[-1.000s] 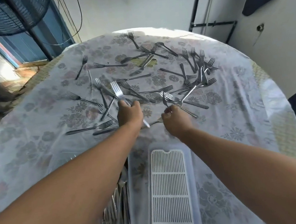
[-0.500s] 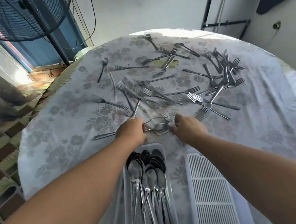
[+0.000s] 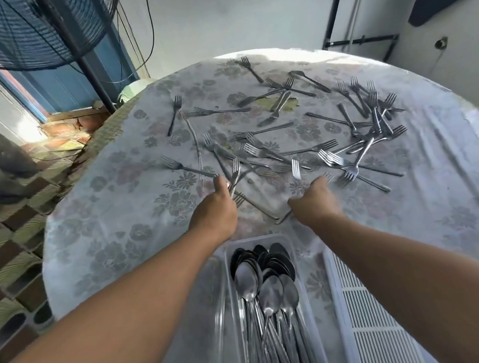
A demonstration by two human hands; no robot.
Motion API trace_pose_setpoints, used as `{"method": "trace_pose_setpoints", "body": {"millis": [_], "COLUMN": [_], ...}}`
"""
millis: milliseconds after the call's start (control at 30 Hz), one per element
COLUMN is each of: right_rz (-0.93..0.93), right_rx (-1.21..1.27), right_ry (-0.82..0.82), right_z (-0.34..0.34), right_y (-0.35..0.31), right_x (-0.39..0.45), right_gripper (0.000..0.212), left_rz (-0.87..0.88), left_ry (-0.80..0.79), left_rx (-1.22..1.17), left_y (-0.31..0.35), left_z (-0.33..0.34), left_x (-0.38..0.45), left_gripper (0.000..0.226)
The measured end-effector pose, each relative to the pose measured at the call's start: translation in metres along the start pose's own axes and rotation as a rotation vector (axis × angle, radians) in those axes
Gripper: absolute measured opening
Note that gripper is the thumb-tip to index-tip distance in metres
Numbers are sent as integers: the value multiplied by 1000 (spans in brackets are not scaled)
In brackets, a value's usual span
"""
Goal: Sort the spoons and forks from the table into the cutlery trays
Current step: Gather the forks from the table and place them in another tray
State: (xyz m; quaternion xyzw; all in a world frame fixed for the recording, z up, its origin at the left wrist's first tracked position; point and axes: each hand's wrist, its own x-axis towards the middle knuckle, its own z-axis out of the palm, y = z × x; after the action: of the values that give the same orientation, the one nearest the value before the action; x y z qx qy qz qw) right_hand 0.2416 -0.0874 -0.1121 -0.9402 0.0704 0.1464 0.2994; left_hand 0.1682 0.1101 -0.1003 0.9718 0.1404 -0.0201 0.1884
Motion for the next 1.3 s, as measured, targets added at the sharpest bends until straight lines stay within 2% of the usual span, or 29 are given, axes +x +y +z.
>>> {"method": "trace_pose_setpoints", "body": {"millis": [100,200,267,300,367,400,600,700,800,900,933,1033,1100,1200,1300], "right_rz": [73,133,164,177,211,235,205,215,263,213,207,218,182,105,-66], "right_rx": [10,79,113,128,156,159,119,101,109,112,107,75,31,-44,-157], "right_ry": [10,50,65,65,73,82,167,166,125,124,138,160,99,-8,-8], "right_z": [7,15,21,22,22,24,31,27,20,18,19,20,17,15,17], "right_y": [-1,-9,-13,-15,-16,-16,-10,-7,1,-3,-6,-16,-19,-17,-23], "right_x": [1,2,2,1,1,1,-3,-2,3,7,9,10,8,7,3], "right_gripper": [55,42,43,45,51,55,53,69,77,67,56,25,6,12,27], "left_rz": [-67,-137,-164,-168,-160,-161,-160,-168,-128,-116,-118,-129,-173,-227,-266], "left_ry": [13,-33,-52,-47,-21,-12,-93,-114,-49,81,114,150,138,122,102], "left_rx": [11,79,52,29,33,43,70,97,55,-68,-97,-170,-254,-387,-493], "left_y": [-14,-30,-39,-41,-42,-42,-46,-44,-40,-37,-35,-30,-27,-21,-18], "left_z": [-3,-3,1,4,11,11,11,7,-1,-9,-11,-10,-8,-4,-4], "left_x": [-3,-9,-11,-10,-7,-5,0,-4,-6,-6,-6,-4,-1,4,10], "left_gripper": [26,51,57,49,17,10,17,37,30,11,9,19,21,19,15]}}
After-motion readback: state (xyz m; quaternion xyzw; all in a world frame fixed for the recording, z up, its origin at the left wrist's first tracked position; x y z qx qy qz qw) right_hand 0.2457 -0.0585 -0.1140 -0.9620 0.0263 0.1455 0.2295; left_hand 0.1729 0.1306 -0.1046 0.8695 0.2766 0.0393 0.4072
